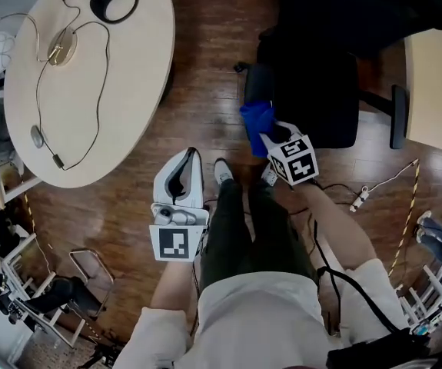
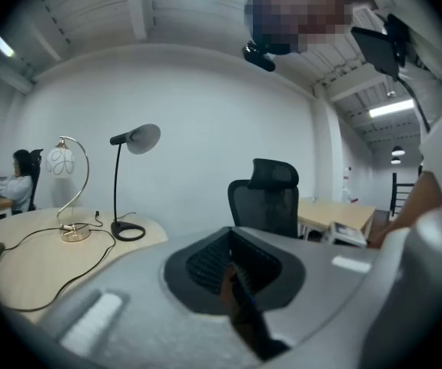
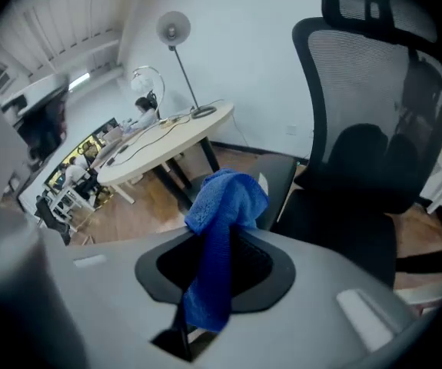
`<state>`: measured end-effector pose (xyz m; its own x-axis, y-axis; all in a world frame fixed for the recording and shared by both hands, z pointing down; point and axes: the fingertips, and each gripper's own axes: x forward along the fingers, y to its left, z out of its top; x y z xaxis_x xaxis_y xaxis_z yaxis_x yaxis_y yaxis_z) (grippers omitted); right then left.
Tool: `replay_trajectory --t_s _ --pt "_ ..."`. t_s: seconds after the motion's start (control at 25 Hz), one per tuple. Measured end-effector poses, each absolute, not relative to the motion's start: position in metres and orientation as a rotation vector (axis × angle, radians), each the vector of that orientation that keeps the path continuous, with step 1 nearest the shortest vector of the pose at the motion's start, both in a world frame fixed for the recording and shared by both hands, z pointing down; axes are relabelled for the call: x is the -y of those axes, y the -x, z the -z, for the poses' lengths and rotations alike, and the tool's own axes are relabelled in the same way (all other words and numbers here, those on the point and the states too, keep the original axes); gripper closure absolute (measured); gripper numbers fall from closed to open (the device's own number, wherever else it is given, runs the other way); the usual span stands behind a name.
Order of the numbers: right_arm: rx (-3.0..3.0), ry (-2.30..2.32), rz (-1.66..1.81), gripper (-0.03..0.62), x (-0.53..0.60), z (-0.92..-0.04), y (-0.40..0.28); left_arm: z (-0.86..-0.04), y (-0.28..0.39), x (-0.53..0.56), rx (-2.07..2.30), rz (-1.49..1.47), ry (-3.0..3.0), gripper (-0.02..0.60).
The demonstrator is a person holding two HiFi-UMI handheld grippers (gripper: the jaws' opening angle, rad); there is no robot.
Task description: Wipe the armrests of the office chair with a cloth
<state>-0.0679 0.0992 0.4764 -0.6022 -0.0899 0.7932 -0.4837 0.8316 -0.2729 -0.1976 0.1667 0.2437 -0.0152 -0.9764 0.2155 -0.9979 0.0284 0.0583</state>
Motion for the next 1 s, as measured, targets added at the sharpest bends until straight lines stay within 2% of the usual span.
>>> replay_trajectory --t_s 0.12,0.24,0.36,0.48,0.6,0.84,1.0 --pt "2.203 -0.398 -0.568 0.507 -0.177 -0.485 0.034 -0.258 0.195 -0.180 2.073 -0.163 -2.059 0.581" --pt "2.355 -0.455 -0.605 0.507 -0.194 -0.464 0.032 -0.257 0.202 -0.189 2.095 -0.187 -2.038 0.581" --pt "2.603 -0.642 -0.534 0.507 -0.170 -0.384 0.049 -0.237 0.227 -0.200 2.155 -0.241 -2.008 0.581" --pt "2.784 -0.891 -0.356 0.507 -0.139 -0.295 0.074 -0.218 0.249 -0.189 2.107 -0.160 -2.100 0.581" --pt "2.809 -1.116 -0.207 0.507 -0.133 -0.253 0.081 -0.215 0.249 -0.177 1.992 -0.100 -2.230 0.581" --pt "2.613 -1.559 -0.226 0.507 -0.155 -0.256 0.084 -0.235 0.241 -0.171 1.712 -0.146 -2.330 0.581" --pt "2.590 -1.470 -0.341 0.507 -0.196 -0.322 0.119 -0.272 0.242 -0.180 1.606 -0.181 -2.339 0.581"
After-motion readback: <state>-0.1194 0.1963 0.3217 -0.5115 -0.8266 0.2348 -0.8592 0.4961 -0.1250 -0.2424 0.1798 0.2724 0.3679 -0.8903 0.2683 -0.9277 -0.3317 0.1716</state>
